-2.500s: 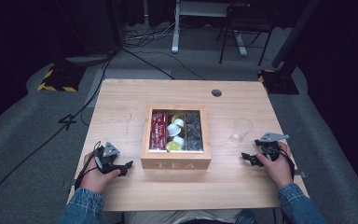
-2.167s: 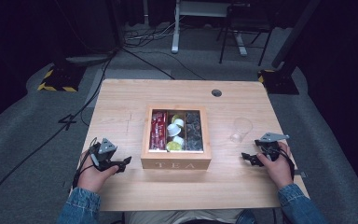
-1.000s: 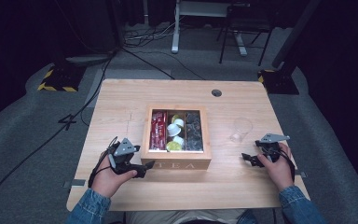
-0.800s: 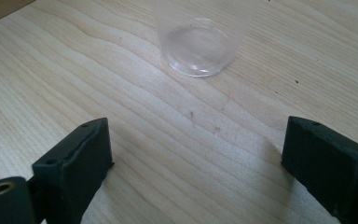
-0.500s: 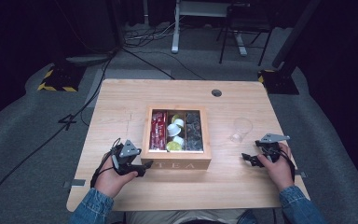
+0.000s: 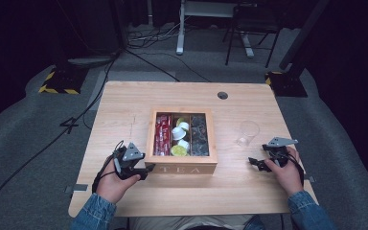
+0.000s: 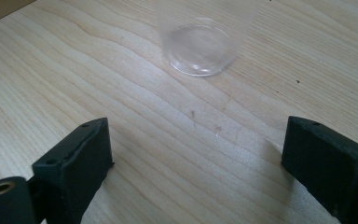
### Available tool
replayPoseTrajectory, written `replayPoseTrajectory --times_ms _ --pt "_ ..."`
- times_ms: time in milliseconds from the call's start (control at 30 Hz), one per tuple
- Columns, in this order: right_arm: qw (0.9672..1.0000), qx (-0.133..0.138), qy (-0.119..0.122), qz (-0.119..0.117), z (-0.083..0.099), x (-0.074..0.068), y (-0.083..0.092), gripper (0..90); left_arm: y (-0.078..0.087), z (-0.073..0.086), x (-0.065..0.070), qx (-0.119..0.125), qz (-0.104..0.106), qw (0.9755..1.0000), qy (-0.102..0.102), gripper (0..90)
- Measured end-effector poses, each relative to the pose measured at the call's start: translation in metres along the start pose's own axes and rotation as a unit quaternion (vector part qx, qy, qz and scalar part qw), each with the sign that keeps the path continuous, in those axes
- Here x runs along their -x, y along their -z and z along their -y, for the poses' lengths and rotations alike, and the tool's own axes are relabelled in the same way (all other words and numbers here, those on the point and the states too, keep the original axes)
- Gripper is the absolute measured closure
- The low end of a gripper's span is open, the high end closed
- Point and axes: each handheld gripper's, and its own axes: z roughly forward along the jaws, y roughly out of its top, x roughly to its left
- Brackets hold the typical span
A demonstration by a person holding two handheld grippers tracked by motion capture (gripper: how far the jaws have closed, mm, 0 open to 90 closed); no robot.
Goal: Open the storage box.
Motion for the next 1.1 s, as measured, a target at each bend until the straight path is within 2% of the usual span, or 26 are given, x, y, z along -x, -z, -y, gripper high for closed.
replayPoseTrajectory --times_ms 233,300,333,400,533,700,800,933,1100 --pt "1.0 0.001 -0.002 0.0 0.001 -0.001 0.002 10.7 0.003 -0.002 -0.001 -0.004 0.002 1.0 -0.001 50.7" --pt "1.0 -0.001 -0.004 0.004 0.0 -0.002 0.004 20.5 0.005 -0.004 -0.001 -0.005 0.001 1.0 -0.003 52.5" --pt "1.0 -0.004 0.002 0.005 -0.002 -0.002 0.007 21.3 0.006 -0.005 -0.001 -0.006 -0.001 1.0 -0.004 53.1" --pt "0.9998 -0.001 0.014 0.014 -0.006 -0.005 0.012 17.7 0.008 -0.007 -0.001 -0.004 -0.003 1.0 -0.004 54.4" --pt "0.9995 0.02 0.019 0.013 -0.014 -0.011 0.024 20.2 0.013 -0.012 -0.002 0.001 -0.004 0.9999 -0.01 58.2" --pt "0.9994 0.034 0.012 0.001 -0.02 -0.017 0.035 23.5 0.019 -0.017 -0.005 0.022 -0.002 0.9997 -0.004 61.2" --pt "0.999 0.039 0.022 -0.001 -0.026 -0.022 0.044 25.3 0.022 -0.019 -0.006 0.031 -0.003 0.9995 -0.003 62.4" --pt "0.9989 0.041 0.02 -0.009 -0.035 -0.027 0.054 28.1 0.023 -0.021 -0.007 0.044 -0.003 0.999 0.002 64.0" --pt "0.9981 0.052 0.01 -0.031 -0.045 -0.032 0.061 29.5 0.023 -0.022 -0.01 0.055 0.003 0.9984 0.008 64.0"
